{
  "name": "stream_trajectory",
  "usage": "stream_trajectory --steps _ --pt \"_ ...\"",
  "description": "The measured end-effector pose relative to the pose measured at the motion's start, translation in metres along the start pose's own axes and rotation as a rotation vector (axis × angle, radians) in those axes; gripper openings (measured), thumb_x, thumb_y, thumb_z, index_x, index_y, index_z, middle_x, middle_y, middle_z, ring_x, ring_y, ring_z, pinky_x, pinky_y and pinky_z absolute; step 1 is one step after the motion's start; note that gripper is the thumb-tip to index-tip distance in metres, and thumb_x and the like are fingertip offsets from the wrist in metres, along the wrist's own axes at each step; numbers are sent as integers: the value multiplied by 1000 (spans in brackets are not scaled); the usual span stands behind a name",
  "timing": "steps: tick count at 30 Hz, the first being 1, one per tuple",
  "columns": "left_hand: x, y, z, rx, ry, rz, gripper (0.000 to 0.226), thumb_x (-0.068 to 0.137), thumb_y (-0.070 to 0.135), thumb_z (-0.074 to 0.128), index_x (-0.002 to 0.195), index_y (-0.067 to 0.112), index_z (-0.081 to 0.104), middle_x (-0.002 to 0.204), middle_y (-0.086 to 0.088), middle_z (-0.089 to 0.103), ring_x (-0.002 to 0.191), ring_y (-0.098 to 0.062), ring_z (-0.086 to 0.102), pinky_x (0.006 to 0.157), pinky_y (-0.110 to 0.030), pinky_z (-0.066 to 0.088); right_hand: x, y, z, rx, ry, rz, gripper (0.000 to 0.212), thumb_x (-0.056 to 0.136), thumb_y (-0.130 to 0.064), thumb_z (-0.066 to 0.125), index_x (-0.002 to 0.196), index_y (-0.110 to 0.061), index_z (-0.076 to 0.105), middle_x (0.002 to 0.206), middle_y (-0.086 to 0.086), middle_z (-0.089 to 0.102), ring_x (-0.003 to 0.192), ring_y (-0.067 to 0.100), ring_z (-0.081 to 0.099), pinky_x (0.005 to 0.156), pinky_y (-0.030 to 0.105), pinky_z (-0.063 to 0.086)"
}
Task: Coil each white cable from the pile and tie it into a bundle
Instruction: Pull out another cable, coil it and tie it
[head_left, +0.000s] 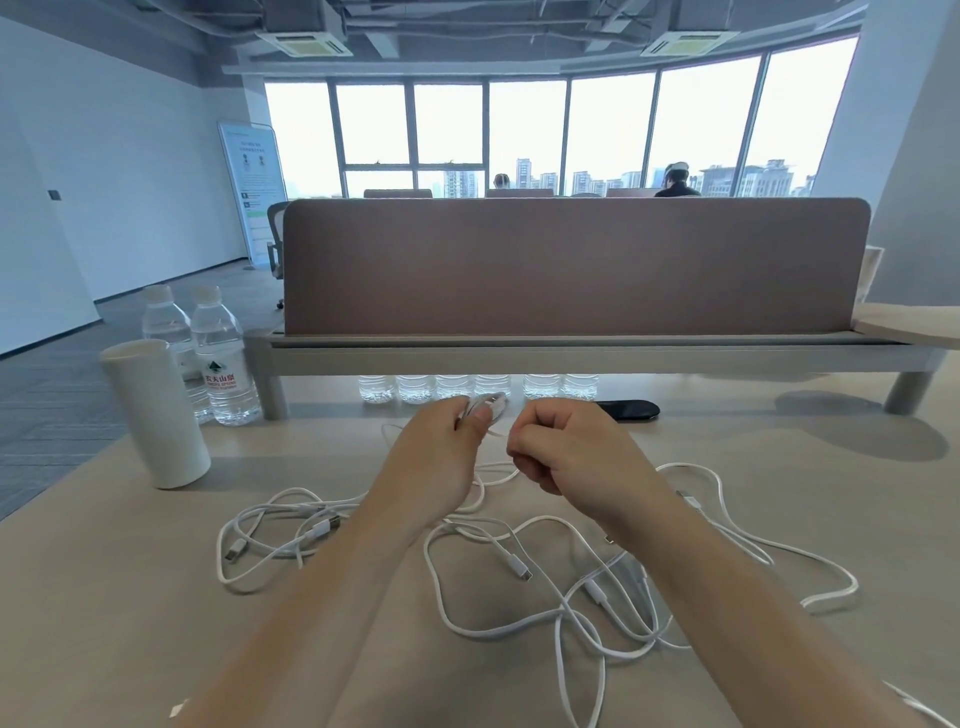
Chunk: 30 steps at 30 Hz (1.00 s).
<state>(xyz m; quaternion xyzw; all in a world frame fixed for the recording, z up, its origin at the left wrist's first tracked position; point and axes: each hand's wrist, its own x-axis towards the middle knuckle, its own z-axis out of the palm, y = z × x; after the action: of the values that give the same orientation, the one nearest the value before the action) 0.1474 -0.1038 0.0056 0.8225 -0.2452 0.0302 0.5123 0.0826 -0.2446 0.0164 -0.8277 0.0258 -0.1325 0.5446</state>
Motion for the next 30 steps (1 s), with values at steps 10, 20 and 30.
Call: stream_trajectory --steps 10,20,30 --pt "-2 -6 9 102 -18 61 12 104 31 49 111 28 59 72 8 57 56 4 49 55 -13 36 0 1 5 -4 -87 80 18 89 -9 56 74 -7 66 55 5 62 46 14 40 54 26 36" --pt "2 -8 2 215 135 76 33 104 31 50 76 12 47 63 5 42 54 -8 37 52 -19 32 -4 -7 -4 -33 -79 37 17 88 -6 56 75 -10 68 48 1 57 47 15 43 56 27 39" --pt "-1 -1 5 66 15 -11 13 98 30 61 96 17 58 75 -3 68 52 -8 50 51 -21 38 0 1 1 -219 -111 4 20 92 -11 54 76 -12 66 62 3 71 49 12 49 59 27 44"
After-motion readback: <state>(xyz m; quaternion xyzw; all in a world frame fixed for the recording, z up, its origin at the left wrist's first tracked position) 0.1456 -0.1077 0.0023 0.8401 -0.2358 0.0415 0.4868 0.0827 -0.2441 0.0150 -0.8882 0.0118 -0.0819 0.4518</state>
